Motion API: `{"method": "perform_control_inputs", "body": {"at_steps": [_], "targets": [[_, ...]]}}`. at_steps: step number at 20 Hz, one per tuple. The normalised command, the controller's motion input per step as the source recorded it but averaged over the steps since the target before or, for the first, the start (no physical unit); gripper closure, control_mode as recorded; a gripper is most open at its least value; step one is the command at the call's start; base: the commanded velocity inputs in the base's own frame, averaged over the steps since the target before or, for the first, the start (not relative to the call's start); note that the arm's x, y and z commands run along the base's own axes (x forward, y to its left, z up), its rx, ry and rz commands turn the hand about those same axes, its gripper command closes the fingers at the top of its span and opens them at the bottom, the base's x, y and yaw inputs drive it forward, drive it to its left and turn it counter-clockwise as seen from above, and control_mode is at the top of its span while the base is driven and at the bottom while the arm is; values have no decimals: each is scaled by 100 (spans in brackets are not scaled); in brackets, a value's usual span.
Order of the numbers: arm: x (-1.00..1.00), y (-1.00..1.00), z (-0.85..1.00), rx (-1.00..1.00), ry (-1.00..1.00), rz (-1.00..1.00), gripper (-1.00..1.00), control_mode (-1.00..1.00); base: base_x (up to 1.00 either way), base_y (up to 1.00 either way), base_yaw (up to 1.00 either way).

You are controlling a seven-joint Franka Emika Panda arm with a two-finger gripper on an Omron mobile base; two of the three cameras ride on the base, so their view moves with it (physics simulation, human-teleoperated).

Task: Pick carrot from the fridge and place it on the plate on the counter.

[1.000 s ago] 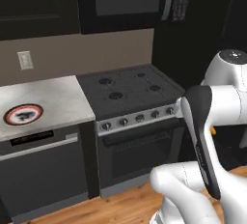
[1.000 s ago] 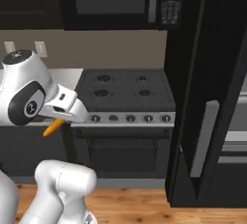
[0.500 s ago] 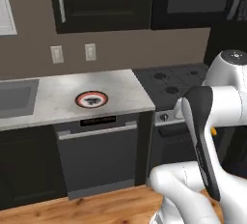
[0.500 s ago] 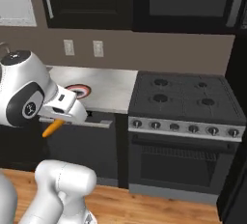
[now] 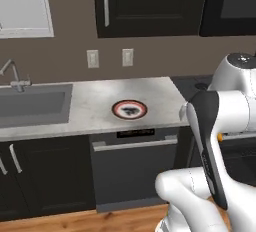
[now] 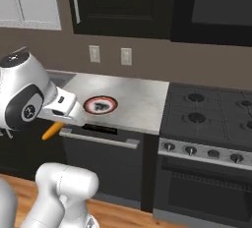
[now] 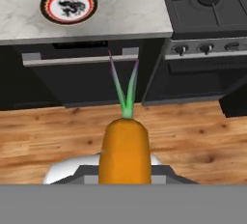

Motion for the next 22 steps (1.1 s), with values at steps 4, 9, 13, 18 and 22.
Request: {"method": "perform_control_inputs", "body": {"at_steps": [4,9,13,18,22], "targets": [[0,0,0,0,0,0,100,100,70,0,-4],[0,0,0,0,0,0,100,100,67,18,-10],[0,0,0,0,0,0,100,100,51,54,-2],[0,0,0,0,0,0,100,100,16,65,-3],[0,0,0,0,0,0,100,100,8,66,-4]]}}
